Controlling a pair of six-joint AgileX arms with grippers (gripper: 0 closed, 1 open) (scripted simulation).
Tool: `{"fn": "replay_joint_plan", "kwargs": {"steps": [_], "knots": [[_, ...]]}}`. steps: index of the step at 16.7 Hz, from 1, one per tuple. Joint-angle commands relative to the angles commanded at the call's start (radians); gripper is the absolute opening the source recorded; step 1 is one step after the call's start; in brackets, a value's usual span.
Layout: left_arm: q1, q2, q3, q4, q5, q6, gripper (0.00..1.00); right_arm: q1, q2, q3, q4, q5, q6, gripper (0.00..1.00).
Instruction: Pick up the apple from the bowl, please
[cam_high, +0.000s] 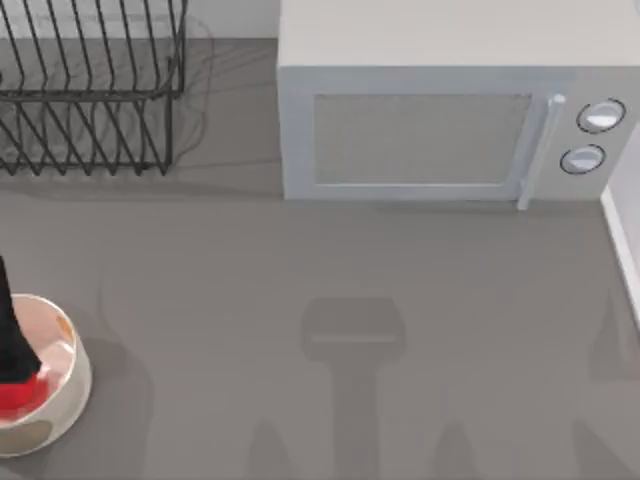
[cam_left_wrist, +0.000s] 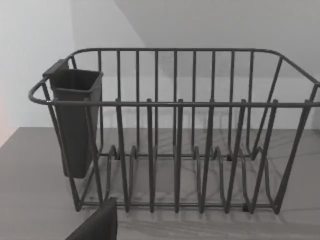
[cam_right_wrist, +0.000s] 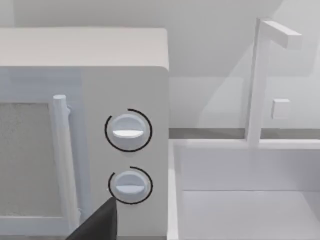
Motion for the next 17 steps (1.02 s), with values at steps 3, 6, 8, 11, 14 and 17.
{"fn": "replay_joint_plan", "kwargs": {"steps": [3, 6, 8, 11, 14, 17], "knots": [[0.0, 0.0, 0.0, 0.0, 0.0, 0.0, 1.0, 0.0, 0.0, 0.0, 0.0, 0.0, 0.0, 1.0], [0.0, 0.0, 0.0, 0.0, 0.0, 0.0, 1.0, 0.0, 0.0, 0.0, 0.0, 0.0, 0.0, 1.0], [0.0, 0.0, 0.0, 0.0, 0.0, 0.0, 1.0, 0.0, 0.0, 0.0, 0.0, 0.0, 0.0, 1.0], [0.0, 0.0, 0.0, 0.0, 0.0, 0.0, 1.0, 0.0, 0.0, 0.0, 0.0, 0.0, 0.0, 1.0], [0.0, 0.0, 0.0, 0.0, 0.0, 0.0, 1.0, 0.0, 0.0, 0.0, 0.0, 0.0, 0.0, 1.0], [0.001, 0.012, 0.011, -0.012, 0.0, 0.001, 1.0, 0.0, 0.0, 0.0, 0.0, 0.0, 0.0, 1.0]]}}
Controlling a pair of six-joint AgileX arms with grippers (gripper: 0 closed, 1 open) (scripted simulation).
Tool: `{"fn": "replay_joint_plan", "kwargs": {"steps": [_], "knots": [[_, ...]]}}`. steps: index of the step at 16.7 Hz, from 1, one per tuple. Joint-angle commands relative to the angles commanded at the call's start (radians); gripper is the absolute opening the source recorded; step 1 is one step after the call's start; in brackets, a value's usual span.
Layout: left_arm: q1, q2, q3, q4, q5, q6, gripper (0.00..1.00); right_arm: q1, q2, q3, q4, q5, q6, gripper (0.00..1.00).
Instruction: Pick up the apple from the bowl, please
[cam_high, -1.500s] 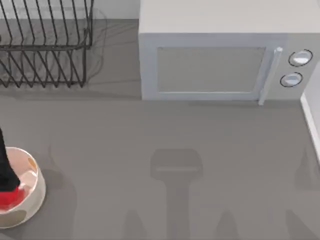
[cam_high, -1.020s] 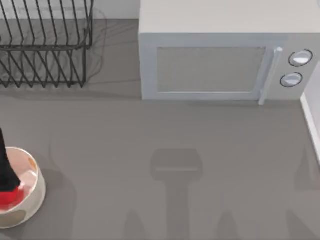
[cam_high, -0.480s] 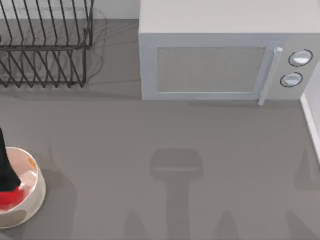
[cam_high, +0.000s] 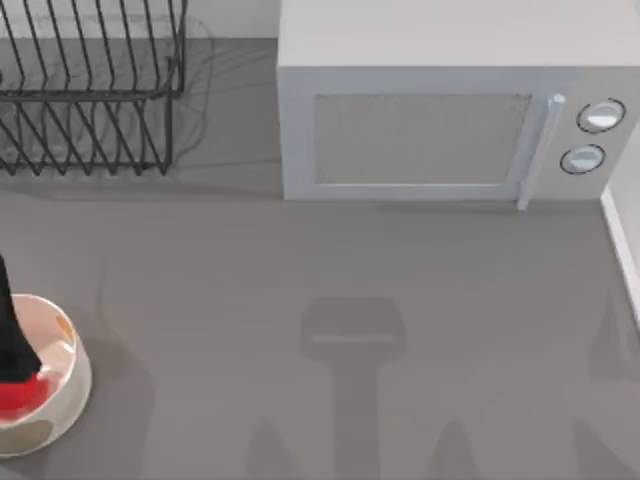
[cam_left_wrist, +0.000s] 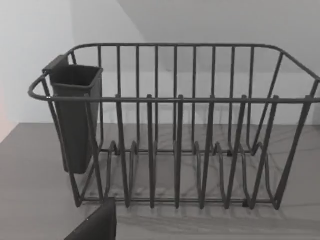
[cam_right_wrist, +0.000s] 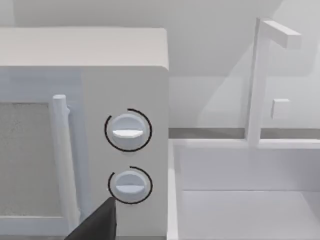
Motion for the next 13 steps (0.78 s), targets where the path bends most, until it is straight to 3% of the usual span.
{"fn": "replay_joint_plan", "kwargs": {"steps": [5, 13], "knots": [[0.009, 0.213, 0.161, -0.18, 0.0, 0.012, 1.0, 0.0, 0.0, 0.0, 0.0, 0.0, 0.0, 1.0], [0.033, 0.898, 0.605, -0.677, 0.0, 0.045, 1.0, 0.0, 0.0, 0.0, 0.0, 0.0, 0.0, 1.0]]}}
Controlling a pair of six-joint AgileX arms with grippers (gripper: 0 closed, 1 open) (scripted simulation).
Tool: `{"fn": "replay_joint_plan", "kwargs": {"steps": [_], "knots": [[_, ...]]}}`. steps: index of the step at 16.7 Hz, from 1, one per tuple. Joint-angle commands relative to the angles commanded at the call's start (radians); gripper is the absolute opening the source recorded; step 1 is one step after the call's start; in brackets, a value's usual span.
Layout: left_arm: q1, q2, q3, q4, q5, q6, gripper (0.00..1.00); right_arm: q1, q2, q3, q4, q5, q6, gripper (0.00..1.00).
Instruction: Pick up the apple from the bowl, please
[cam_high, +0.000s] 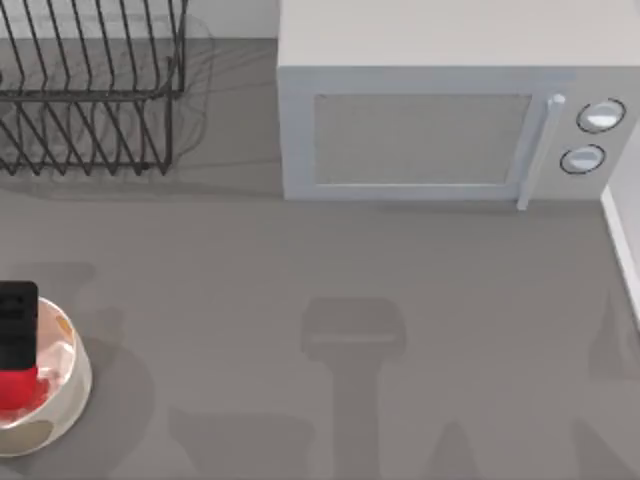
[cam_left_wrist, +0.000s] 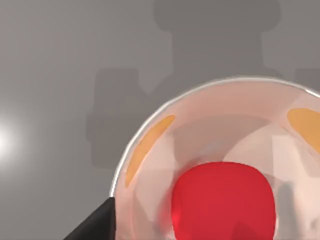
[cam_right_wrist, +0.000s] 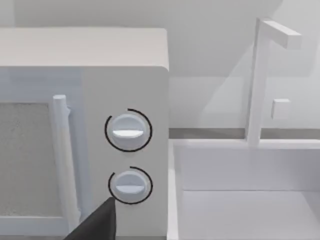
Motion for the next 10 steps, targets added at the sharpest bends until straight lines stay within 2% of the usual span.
{"fn": "replay_joint_plan", "kwargs": {"steps": [5, 10], "knots": [[0.013, 0.383, 0.237, -0.267, 0.0, 0.018, 1.0, 0.0, 0.0, 0.0, 0.0, 0.0, 0.0, 1.0], [0.019, 0.544, 0.342, -0.384, 0.0, 0.025, 1.0, 0.0, 0.0, 0.0, 0.0, 0.0, 0.0, 1.0]]}}
